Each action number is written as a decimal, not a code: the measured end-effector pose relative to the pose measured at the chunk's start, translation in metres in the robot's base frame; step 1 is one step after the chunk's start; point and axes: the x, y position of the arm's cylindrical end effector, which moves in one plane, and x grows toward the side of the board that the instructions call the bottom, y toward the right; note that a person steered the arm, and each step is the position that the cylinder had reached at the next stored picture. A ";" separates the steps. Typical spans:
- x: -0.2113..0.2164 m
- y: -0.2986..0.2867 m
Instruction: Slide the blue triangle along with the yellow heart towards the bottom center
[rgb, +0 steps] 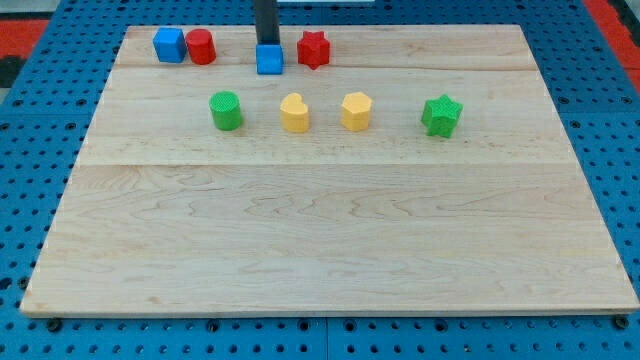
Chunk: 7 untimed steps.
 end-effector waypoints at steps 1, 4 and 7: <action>0.029 0.005; 0.111 0.056; 0.230 0.056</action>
